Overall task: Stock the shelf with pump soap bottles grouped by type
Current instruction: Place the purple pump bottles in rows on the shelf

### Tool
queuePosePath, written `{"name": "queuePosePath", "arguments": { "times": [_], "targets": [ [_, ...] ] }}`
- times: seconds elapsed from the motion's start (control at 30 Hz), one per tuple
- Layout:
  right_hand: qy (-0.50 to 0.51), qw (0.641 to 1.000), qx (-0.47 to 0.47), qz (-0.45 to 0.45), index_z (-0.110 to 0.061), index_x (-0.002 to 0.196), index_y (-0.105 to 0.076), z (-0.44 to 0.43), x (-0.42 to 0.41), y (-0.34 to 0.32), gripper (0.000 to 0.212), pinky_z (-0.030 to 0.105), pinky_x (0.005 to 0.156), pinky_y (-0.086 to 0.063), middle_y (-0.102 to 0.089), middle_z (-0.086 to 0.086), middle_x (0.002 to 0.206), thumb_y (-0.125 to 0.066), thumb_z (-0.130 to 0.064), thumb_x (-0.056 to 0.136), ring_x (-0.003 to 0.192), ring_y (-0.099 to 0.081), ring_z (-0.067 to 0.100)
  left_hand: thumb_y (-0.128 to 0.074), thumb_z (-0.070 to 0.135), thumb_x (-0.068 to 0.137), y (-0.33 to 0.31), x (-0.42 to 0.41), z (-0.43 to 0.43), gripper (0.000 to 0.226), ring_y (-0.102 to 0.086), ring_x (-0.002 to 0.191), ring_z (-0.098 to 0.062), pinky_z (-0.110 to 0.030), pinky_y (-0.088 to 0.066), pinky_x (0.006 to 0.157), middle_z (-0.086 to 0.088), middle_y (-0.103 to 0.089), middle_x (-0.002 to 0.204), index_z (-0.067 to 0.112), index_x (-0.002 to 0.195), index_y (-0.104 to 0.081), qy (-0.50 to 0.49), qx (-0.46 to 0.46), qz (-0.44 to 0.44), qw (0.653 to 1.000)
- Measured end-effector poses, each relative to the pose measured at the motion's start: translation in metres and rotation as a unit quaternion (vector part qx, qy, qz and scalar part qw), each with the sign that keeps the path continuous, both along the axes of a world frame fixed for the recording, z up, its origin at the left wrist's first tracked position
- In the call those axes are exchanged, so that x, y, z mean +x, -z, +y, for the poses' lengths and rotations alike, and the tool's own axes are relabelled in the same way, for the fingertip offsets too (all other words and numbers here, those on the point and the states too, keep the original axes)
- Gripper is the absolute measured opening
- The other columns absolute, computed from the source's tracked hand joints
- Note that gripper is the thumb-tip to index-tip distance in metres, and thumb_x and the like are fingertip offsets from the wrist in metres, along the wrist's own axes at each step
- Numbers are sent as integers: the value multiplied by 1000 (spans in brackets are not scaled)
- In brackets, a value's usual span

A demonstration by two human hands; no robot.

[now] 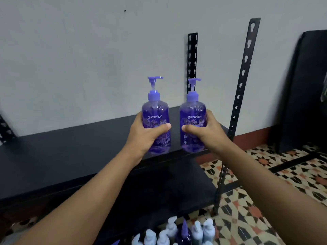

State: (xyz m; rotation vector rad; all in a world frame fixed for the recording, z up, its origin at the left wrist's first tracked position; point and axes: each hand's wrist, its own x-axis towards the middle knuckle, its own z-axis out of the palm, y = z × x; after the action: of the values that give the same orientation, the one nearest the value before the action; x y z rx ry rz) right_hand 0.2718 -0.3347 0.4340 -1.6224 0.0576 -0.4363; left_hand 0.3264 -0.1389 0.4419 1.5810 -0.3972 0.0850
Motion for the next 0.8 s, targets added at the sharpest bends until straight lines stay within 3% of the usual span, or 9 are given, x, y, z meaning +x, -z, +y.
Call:
{"name": "queuePosePath", "arguments": {
  "times": [0.13,0.3,0.47,0.6,0.7,0.8],
  "targets": [
    [25,999,-21,-2,-24,132,-47,-20,33,12,68,27,77,-58,-66,-1,116,-85,-13,77,102,-69,15,-90,17,72,7,31,-20,58,-74,89,-8,-29,-60,80,3,-74,104,25,122,-60,2,12,-15,1000],
    [32,999,-16,-11,-25,134,-47,-35,57,29,68,19,72,-56,-66,-2,115,-84,-12,78,99,-69,11,-89,15,74,25,50,-41,53,-74,87,-9,-28,-59,78,5,-75,99,26,118,-62,5,-4,-7,1000],
    [46,999,-19,-23,-24,131,-46,-43,69,37,65,22,77,-55,-65,-1,115,-83,-11,79,100,-68,11,-88,13,75,40,55,-51,53,-74,89,-12,-32,-60,82,3,-75,100,23,120,-61,2,-18,-3,1000],
    [32,998,-56,-7,-31,136,-32,-47,68,46,84,20,85,-51,-57,-6,125,-89,-20,74,109,-63,7,-88,18,72,42,56,-51,56,-74,90,-15,-38,-61,85,1,-74,101,25,120,-61,0,-46,11,999],
    [68,989,-126,27,-31,138,-30,-48,66,61,103,30,99,-51,-49,-1,135,-94,-40,57,116,-59,12,-88,19,71,38,55,-50,57,-74,89,-18,-39,-61,82,0,-73,100,23,121,-61,4,-77,30,997],
    [111,981,-157,34,-26,131,-35,-48,67,66,91,24,87,-49,-52,-5,130,-95,-35,63,111,-58,11,-82,12,81,33,54,-52,43,-73,87,-20,-48,-62,84,0,-72,96,23,117,-61,9,-105,48,993]
  ]
}}
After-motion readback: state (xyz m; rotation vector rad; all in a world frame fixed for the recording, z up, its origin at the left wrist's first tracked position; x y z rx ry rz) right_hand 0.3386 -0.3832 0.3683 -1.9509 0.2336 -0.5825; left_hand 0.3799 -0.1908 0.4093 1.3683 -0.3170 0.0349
